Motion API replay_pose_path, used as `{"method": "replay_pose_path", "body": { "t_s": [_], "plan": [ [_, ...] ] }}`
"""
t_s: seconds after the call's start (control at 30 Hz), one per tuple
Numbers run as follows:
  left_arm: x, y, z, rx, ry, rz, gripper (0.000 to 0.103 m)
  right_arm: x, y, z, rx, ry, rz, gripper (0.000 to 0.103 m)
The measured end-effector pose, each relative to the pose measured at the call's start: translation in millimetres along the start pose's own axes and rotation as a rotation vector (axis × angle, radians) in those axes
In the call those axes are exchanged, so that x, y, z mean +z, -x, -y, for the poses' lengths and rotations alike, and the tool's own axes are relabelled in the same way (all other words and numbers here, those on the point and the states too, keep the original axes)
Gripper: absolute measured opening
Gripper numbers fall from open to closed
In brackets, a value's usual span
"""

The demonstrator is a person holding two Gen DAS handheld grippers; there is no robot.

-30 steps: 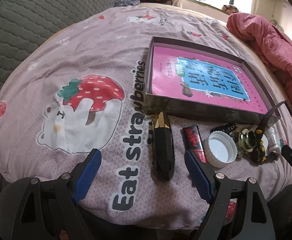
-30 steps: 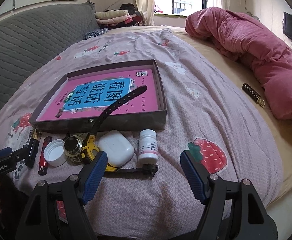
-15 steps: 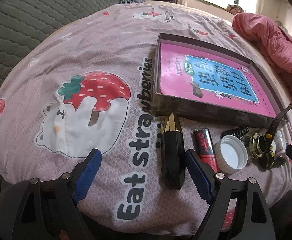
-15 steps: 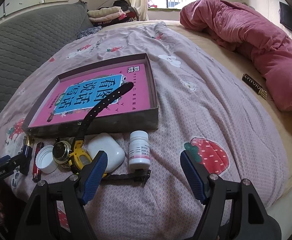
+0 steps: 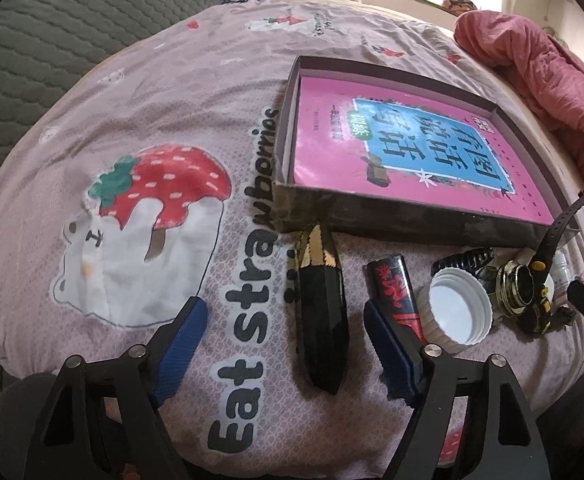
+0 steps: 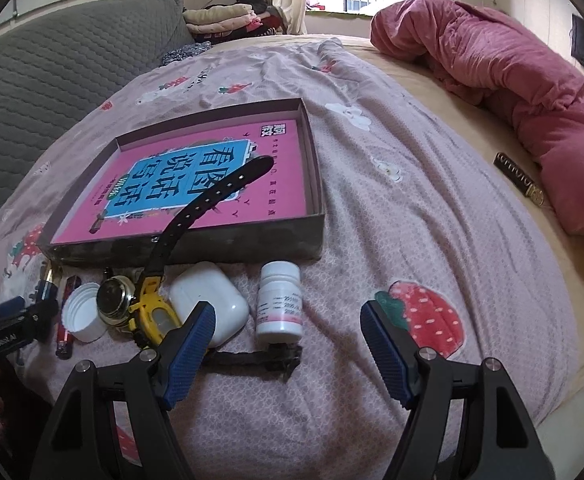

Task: Organize rigid objects
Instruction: 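Move the left gripper to the black-gold lipstick while the right gripper approaches the white pill bottle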

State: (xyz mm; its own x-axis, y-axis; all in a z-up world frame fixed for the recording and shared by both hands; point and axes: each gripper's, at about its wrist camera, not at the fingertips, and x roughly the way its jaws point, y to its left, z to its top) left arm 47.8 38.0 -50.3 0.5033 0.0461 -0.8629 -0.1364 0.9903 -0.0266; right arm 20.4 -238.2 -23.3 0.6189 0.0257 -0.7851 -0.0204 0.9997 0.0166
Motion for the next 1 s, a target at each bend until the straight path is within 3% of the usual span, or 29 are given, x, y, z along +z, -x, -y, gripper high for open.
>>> {"method": "replay_pose_path", "body": {
  "t_s": [0.1,0.2,0.63,0.73,1.0],
  "plan": [
    [1.4,-0.9,3.3,0.002,-0.016,-0.003,0.079,2.6,-3.5,0.1,-0.009,0.004,-0.007,0.069],
    [2.3,-1.6,5.0,0.009,-0.031,0.001,0.075,3.6,-6.7,0.2,-0.013,0.007,-0.012,0.058],
    [4.8,-5.9,2.6,-0.05,-0.022,-0.003,0.059,4.0,-23.6,-3.8,-0.007,0.032,-0.056,0.04],
    [5.0,-7.7,2.3,-0.058,-0.017,-0.004,0.053,4.7,-27.1,-5.2,-0.01,0.038,-0.06,0.04],
    [5.2,-12.8,0.9,-0.071,-0.015,-0.002,0.052,3.8,-39.5,-6.6,-0.015,0.054,-0.081,0.04]
  ]
}}
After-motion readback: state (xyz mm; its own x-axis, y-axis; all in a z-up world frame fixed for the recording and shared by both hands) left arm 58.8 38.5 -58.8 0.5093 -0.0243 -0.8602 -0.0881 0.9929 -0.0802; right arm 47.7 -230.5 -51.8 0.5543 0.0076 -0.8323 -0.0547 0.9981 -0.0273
